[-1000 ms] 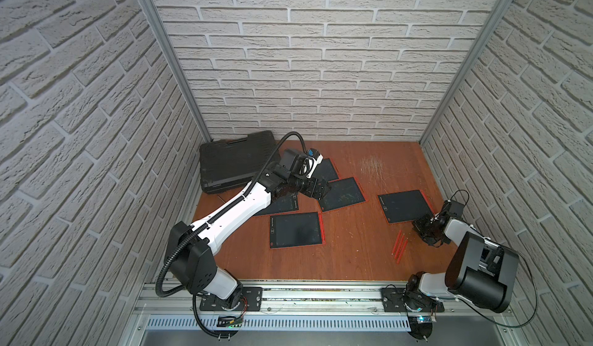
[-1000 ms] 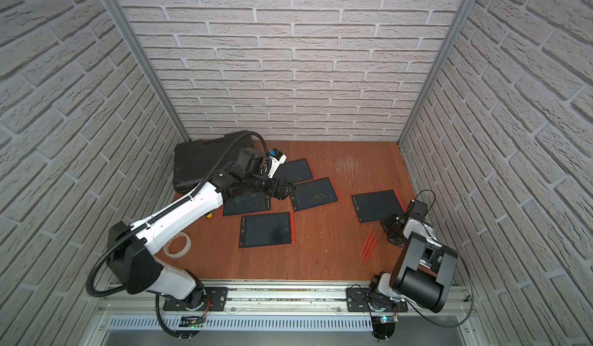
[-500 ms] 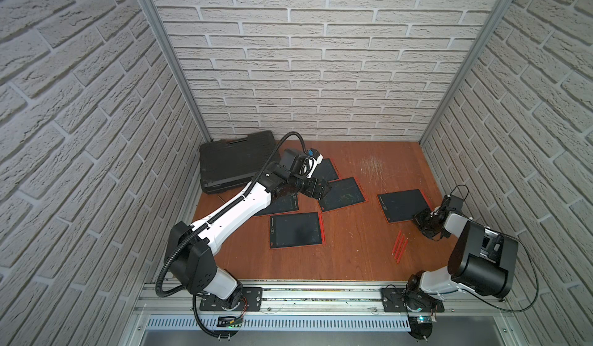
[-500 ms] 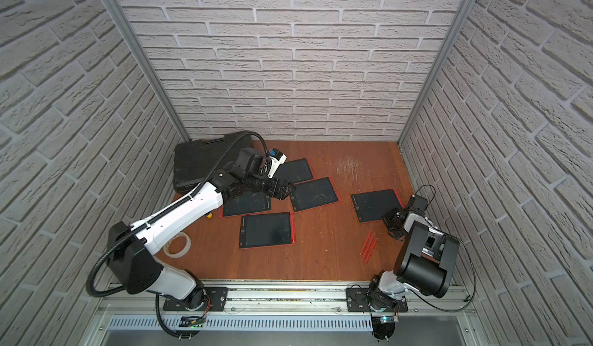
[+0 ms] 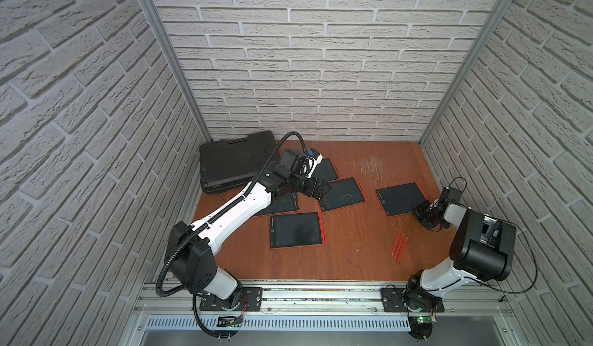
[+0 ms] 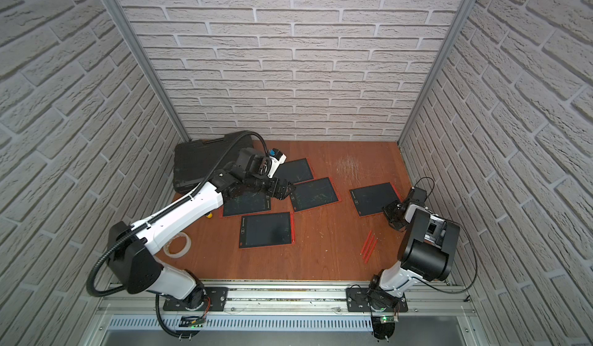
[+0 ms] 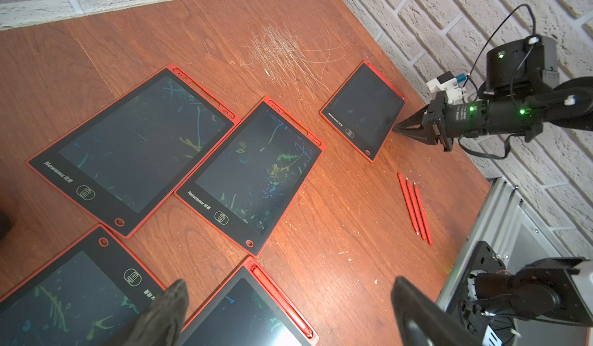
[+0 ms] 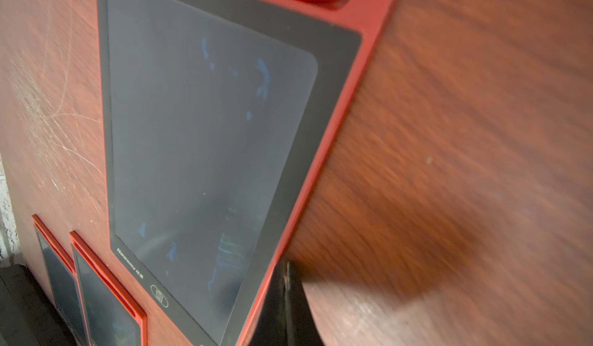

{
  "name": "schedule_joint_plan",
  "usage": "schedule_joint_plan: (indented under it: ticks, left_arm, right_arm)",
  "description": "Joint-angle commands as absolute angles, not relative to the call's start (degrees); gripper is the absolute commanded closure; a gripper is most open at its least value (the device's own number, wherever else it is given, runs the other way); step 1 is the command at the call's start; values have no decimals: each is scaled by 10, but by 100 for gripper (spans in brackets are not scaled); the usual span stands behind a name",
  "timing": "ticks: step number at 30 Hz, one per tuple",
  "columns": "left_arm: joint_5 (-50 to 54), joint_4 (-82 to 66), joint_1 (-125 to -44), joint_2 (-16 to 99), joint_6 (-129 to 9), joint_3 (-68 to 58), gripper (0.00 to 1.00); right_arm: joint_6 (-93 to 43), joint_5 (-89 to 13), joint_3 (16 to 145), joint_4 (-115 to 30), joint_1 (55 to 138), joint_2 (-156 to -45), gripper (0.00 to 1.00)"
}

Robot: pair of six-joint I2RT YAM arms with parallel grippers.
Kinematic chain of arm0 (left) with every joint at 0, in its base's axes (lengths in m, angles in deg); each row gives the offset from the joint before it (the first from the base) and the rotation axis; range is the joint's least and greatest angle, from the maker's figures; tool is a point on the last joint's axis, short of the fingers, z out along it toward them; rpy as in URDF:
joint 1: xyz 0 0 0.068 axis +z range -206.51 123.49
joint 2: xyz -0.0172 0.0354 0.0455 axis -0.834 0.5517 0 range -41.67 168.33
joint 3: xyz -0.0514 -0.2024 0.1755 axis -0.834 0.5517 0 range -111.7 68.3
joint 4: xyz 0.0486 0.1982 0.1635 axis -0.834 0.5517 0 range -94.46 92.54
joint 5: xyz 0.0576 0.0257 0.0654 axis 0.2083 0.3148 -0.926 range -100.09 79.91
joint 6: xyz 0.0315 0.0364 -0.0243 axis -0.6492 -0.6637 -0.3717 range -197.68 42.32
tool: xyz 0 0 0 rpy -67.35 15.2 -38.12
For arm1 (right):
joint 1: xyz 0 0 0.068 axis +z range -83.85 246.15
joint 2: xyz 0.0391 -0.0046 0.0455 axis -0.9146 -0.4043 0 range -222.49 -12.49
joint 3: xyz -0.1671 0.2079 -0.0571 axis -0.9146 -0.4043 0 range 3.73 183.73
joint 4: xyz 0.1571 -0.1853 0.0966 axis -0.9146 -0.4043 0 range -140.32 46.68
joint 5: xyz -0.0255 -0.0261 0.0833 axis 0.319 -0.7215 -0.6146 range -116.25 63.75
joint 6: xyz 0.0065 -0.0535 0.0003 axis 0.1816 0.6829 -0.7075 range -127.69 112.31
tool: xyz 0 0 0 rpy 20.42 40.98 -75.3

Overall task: Place the stylus back onto the writing tablet
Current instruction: Move the writing tablet to the center of the board.

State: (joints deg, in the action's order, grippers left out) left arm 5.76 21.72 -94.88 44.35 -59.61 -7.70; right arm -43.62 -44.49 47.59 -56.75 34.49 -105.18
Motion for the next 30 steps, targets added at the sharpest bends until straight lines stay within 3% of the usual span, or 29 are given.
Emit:
schedule_joint_plan:
  ticks: [1,13,30]
  left_arm:
    - [55,209,-949,447,-600,-75,2]
    - [70,205,-942,446,-592,-77,2]
    - [74,203,-937,445,-588,-76,2]
  right_arm:
    - [-446,-432,484,-570,358,-1075,97]
    - [-480,-400,493,-557,432,-1082,97]
    - [-493,-383,572,-569,457,-1151,97]
